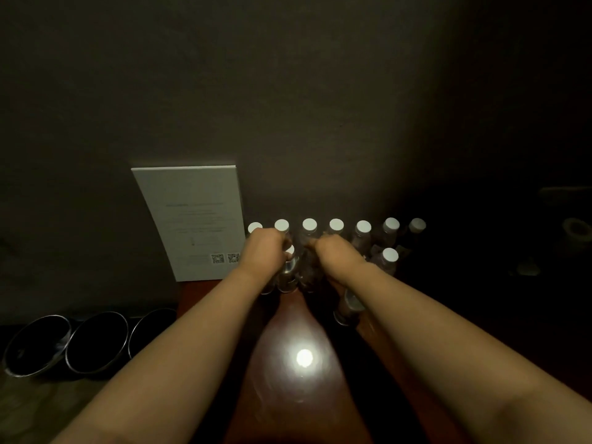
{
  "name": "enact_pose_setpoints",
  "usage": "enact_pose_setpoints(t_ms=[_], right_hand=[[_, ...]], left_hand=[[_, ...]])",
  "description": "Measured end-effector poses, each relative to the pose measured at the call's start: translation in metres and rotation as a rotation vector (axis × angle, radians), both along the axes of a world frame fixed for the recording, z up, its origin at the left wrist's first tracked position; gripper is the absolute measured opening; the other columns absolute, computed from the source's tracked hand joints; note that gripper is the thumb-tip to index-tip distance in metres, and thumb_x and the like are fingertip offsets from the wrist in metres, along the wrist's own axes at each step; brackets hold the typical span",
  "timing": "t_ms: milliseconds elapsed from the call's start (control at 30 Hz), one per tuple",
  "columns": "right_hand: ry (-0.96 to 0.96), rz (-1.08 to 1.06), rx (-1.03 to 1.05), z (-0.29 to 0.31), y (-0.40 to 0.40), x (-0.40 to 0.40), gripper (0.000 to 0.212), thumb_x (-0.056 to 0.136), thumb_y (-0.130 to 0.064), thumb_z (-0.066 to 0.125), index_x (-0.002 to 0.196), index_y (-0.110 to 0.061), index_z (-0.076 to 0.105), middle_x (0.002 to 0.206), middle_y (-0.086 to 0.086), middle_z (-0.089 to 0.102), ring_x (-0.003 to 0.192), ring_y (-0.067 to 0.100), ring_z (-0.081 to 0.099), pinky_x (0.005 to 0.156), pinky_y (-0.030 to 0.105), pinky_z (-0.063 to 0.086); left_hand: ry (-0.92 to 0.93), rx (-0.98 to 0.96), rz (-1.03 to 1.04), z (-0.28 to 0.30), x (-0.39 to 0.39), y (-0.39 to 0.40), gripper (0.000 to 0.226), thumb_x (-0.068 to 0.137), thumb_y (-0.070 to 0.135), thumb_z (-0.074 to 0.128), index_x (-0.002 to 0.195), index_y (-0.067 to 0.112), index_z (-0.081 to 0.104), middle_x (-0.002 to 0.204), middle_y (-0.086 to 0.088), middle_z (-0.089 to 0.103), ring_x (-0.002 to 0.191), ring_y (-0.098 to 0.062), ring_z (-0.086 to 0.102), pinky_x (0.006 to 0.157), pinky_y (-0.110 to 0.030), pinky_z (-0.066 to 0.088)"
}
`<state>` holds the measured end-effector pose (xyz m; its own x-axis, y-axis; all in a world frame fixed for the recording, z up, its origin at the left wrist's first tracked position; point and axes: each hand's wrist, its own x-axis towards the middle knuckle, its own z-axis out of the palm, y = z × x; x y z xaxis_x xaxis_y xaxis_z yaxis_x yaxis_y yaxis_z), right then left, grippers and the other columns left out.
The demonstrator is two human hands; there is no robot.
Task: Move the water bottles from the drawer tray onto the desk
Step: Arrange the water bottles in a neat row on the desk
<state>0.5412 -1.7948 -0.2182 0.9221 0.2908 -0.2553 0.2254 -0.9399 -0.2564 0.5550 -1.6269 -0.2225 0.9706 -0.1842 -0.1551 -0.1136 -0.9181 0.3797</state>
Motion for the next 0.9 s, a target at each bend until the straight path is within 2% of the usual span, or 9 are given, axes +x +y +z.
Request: enact_pose_setpoints(t_ms=[167,200,267,300,367,433,533,633,900], right_hand=[[-0.016,-0.062,0.050,0.001,-0.015,-0.004,0.067,0.084,-0.028,0.071,0.145,-0.024,0.043,0.125,0.012,0.060,0.115,0.032,0.058,0.097,0.040,0.048],[-0.038,-0.072,0.052,0.004,-0.021,-0.007,0.069,0.084,-0.031,0.072,0.146,-0.024,0.042,0.129,0.011,0.060,0.117,0.032,0.057,0.098,0.039,0.047],[-0.075,-0.089,0.046,0.012,-0.036,-0.013,0.065,0.085,-0.033,0.072,0.143,-0.020,0.047,0.131,0.012,0.059,0.121,0.031,0.055,0.100,0.036,0.045],[-0.083,-0.091,0.034,0.016,-0.045,-0.016,0.060,0.085,-0.033,0.071,0.140,-0.019,0.051,0.129,0.012,0.060,0.119,0.030,0.056,0.098,0.035,0.045],[-0.070,-0.077,0.000,0.024,-0.061,-0.026,0.047,0.087,-0.032,0.069,0.131,-0.017,0.059,0.119,0.012,0.063,0.113,0.030,0.059,0.094,0.035,0.047],[-0.018,-0.042,-0.046,0.028,-0.072,-0.038,0.039,0.088,-0.034,0.067,0.123,-0.017,0.064,0.114,0.009,0.066,0.110,0.028,0.061,0.092,0.035,0.048],[0.108,0.021,-0.083,0.027,-0.079,-0.054,0.037,0.089,-0.030,0.065,0.124,-0.019,0.064,0.119,0.007,0.066,0.113,0.027,0.060,0.093,0.031,0.048],[0.172,0.049,-0.103,0.018,-0.081,-0.063,0.035,0.086,-0.019,0.063,0.121,-0.018,0.064,0.116,0.011,0.065,0.108,0.030,0.061,0.090,0.034,0.050],[0.075,0.055,-0.056,0.002,-0.082,-0.052,0.027,0.083,-0.019,0.058,0.109,-0.015,0.067,0.111,0.012,0.065,0.103,0.031,0.062,0.089,0.040,0.052]], left_hand=[[0.009,0.053,-0.021,0.007,-0.002,-0.004,0.003,0.084,0.014,0.067,0.083,0.014,0.069,0.086,-0.010,0.068,0.088,-0.032,0.064,0.072,-0.034,0.050],[0.020,0.060,-0.023,0.007,-0.002,-0.005,0.009,0.085,0.013,0.065,0.076,0.015,0.064,0.083,-0.010,0.065,0.087,-0.033,0.063,0.069,-0.033,0.047],[0.027,0.053,-0.036,0.011,-0.004,-0.009,0.016,0.086,0.014,0.064,0.072,0.017,0.057,0.081,-0.009,0.062,0.089,-0.035,0.063,0.069,-0.032,0.044],[0.017,0.049,-0.046,0.013,-0.005,-0.011,0.010,0.086,0.017,0.066,0.078,0.015,0.061,0.085,-0.010,0.065,0.092,-0.035,0.064,0.071,-0.033,0.047],[-0.043,0.034,-0.068,0.013,-0.005,-0.018,0.022,0.087,0.026,0.070,0.106,0.015,0.072,0.100,-0.012,0.071,0.102,-0.035,0.064,0.082,-0.037,0.052],[-0.099,0.027,-0.101,0.016,-0.008,-0.029,0.032,0.089,0.031,0.069,0.119,0.020,0.070,0.105,-0.012,0.071,0.104,-0.034,0.064,0.085,-0.039,0.052],[-0.084,-0.023,-0.138,0.017,-0.011,-0.045,0.025,0.091,0.031,0.066,0.111,0.017,0.070,0.102,-0.011,0.071,0.102,-0.033,0.065,0.084,-0.041,0.053],[-0.054,0.044,-0.164,0.016,-0.015,-0.054,0.028,0.093,0.030,0.065,0.117,0.017,0.071,0.110,-0.011,0.071,0.106,-0.032,0.065,0.088,-0.041,0.054],[0.010,0.065,-0.104,0.017,-0.011,-0.061,0.018,0.093,0.025,0.064,0.100,0.013,0.075,0.095,-0.013,0.071,0.095,-0.031,0.066,0.075,-0.032,0.049]])
